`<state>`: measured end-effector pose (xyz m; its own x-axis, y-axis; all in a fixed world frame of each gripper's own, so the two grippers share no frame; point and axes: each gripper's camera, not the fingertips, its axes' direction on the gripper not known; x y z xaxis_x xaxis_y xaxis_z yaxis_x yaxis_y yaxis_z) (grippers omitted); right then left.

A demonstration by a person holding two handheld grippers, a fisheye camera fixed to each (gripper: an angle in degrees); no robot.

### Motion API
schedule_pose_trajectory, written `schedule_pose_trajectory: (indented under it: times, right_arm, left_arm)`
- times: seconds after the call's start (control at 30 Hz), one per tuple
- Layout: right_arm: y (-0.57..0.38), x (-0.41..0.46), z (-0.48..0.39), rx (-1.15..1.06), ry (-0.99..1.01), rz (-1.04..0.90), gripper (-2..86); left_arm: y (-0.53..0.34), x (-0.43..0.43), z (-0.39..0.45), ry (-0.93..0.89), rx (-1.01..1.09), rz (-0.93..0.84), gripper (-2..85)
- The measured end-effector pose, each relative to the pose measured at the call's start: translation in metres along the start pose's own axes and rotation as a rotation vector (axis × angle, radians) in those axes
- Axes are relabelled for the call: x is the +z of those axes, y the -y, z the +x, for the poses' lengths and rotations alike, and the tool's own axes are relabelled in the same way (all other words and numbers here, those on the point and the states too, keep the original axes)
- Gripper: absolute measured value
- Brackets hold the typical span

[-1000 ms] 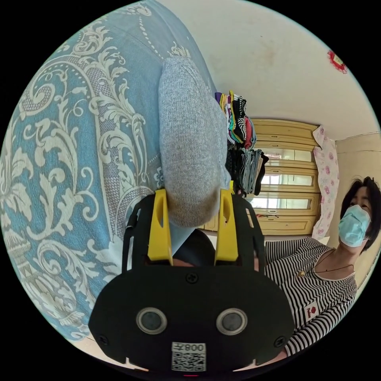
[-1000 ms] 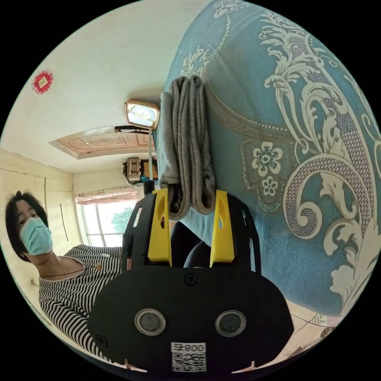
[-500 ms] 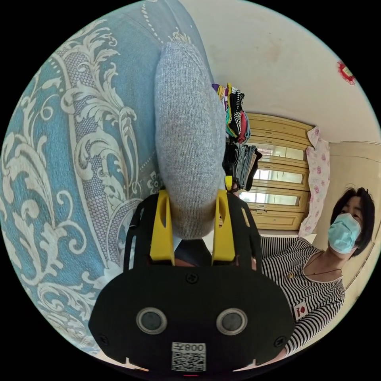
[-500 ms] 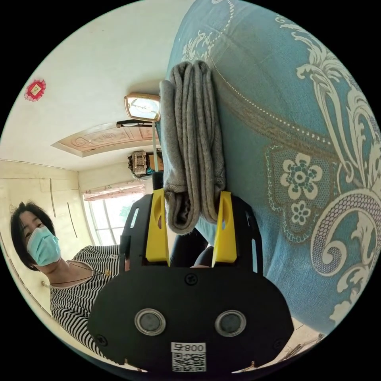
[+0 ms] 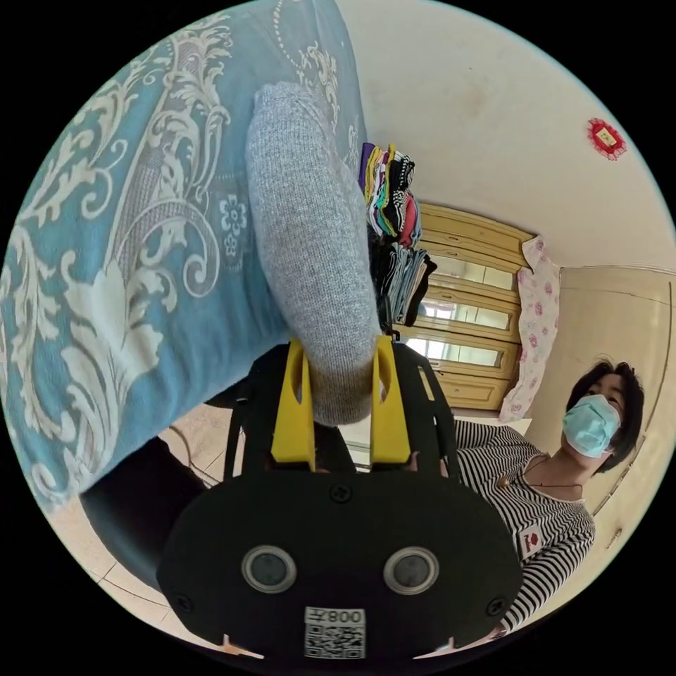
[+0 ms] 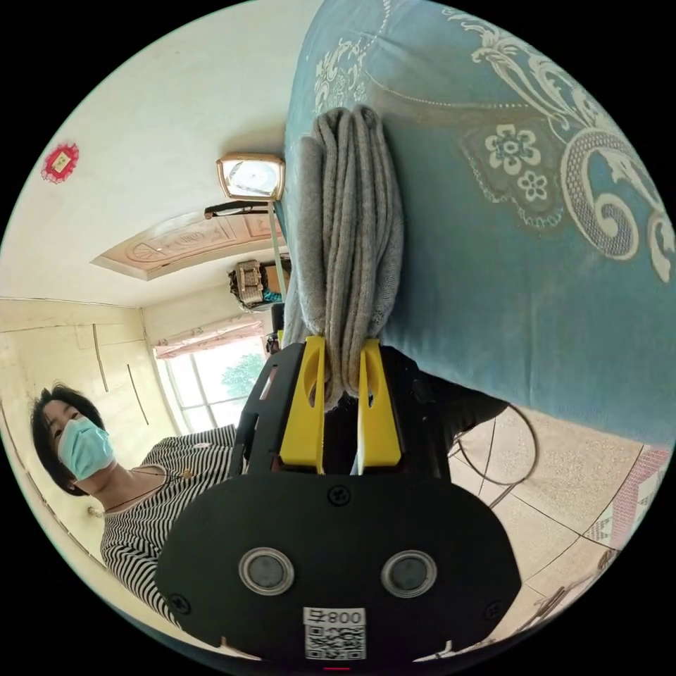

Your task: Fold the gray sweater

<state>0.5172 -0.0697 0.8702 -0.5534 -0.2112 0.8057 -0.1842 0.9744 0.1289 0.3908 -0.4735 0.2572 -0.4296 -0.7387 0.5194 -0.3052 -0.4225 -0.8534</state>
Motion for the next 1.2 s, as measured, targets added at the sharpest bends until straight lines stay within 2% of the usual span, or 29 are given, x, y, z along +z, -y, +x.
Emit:
schedule_pose_trajectory:
  times: [0.27,0.57,0.93,1.2]
  right_arm:
    - [-0.134,0.008,-0.024,0.011,0.049,0.009,7.5]
    - [-0.275,0.009,-0.058,-0.046,0.051,0.045,7.2]
    - [-0.376,-0.022,-0.093,-0.097,0.136,0.158,7.2]
    - [-0.401,-0.067,-0.094,0.006,0.218,0.207,7.0]
  left_arm:
    - [-0.099,0.031,0.002,-0.051,0.006,-0.014,13.3]
    - [-0.172,0.08,-0.011,-0.096,0.029,-0.059,13.3]
    - [-0.162,0.158,-0.01,-0.071,0.082,-0.146,13.3]
    - [-0.104,0.241,-0.033,-0.041,-0.005,-0.259,13.4]
